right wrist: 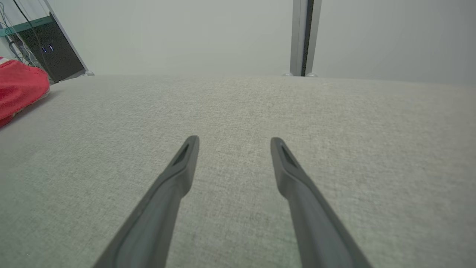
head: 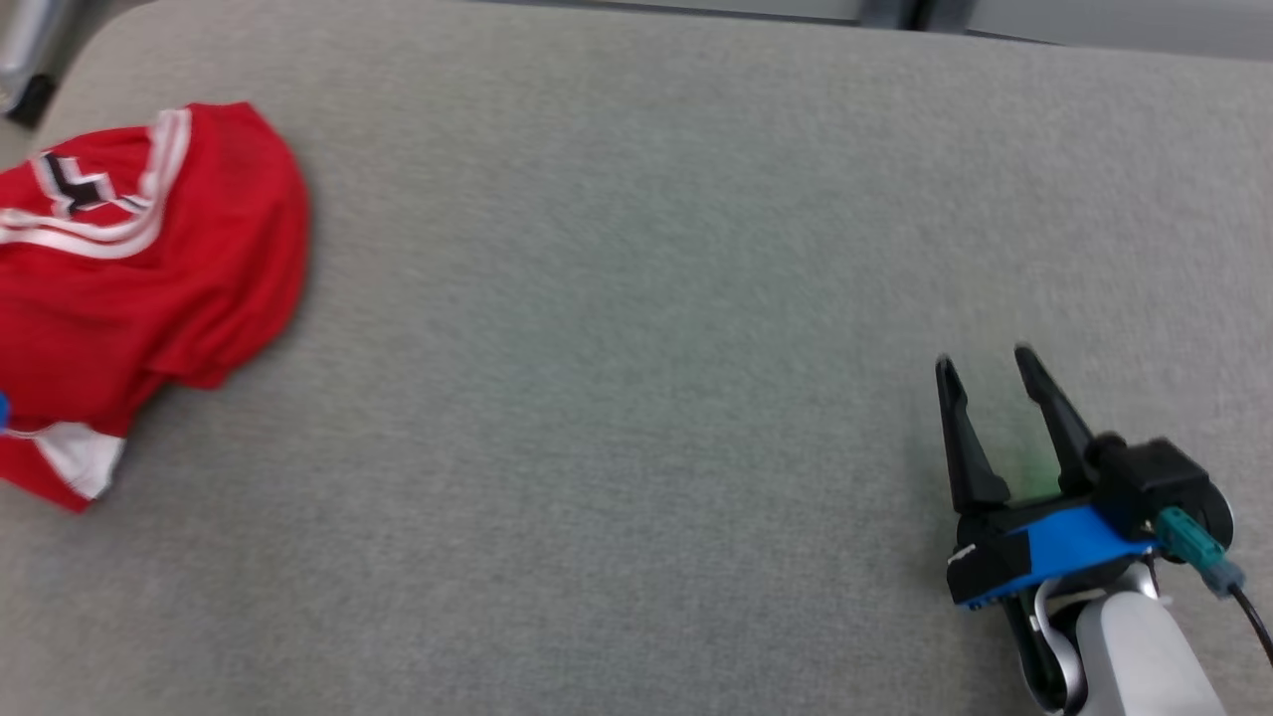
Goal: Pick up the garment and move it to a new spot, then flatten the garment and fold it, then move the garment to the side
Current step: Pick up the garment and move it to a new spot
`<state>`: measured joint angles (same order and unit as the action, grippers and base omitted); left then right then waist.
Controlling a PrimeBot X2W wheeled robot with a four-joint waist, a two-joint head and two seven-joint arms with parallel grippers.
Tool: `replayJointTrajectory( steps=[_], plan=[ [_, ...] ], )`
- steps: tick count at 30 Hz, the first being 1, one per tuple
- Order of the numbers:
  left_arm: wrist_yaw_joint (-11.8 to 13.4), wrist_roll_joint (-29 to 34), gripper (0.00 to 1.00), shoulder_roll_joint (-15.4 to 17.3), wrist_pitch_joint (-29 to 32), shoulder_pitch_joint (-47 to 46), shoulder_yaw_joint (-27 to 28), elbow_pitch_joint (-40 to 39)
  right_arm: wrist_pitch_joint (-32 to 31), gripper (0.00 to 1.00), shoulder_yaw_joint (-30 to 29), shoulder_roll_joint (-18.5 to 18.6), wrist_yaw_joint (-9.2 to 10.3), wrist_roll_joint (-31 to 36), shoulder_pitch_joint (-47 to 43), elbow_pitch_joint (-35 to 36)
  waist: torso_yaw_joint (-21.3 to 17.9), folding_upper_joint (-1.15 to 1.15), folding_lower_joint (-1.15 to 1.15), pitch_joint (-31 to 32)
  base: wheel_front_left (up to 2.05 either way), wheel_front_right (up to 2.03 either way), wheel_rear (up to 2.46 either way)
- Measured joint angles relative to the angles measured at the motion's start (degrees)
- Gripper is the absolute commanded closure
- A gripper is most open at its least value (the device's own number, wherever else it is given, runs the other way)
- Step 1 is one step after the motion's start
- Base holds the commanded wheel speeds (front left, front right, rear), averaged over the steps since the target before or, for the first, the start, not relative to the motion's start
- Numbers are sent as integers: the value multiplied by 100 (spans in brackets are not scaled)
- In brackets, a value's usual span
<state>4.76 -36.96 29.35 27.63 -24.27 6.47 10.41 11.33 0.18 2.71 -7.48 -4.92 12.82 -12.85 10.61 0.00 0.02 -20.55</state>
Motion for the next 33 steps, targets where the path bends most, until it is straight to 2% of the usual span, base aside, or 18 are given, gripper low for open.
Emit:
replayJointTrajectory(
  steps=[6, 12, 13, 14, 15, 23, 28, 33],
  plan=[
    [137, -234, 0, 177, 534, -131, 149, 468, 16, 0, 58, 4, 1, -22, 221, 127, -524, 0, -1, -441, 0, 0, 0],
    [432, -333, 0, 319, 1101, 14, 198, 943, 69, 0, 27, 5, 1, -35, 296, 186, -890, 0, -1, -617, 0, 0, 0],
    [437, -334, 31, 342, 1228, 54, 176, 999, 85, 0, 14, 5, 1, -35, 297, 183, -920, 0, -1, -614, 0, 0, 0],
    [475, -339, 81, 354, 1314, 77, 169, 1014, 86, 0, 3, 4, 0, -34, 297, 183, -948, 0, -1, -610, 0, 0, 0],
    [486, -335, 100, 380, 1343, 82, 162, 1010, 89, 0, 0, 3, 0, -34, 295, 175, -968, 0, -1, -598, 0, 0, 0],
    [477, -227, 100, 549, 1522, 200, 10, 710, 137, 0, -10, 4, 0, -130, 225, -33, -920, 0, -2, -181, 0, 0, 0],
    [310, -27, 100, 900, 1458, 150, -60, 207, 191, 0, 94, 3, 0, -185, 193, -159, -861, 0, -3, 255, 0, 0, 0],
    [35, 110, 100, 1196, 1514, -392, -293, -182, 246, 0, 130, 5, 1, -365, 66, -356, -842, 0, -3, 725, 0, 0, 0]
  ],
)
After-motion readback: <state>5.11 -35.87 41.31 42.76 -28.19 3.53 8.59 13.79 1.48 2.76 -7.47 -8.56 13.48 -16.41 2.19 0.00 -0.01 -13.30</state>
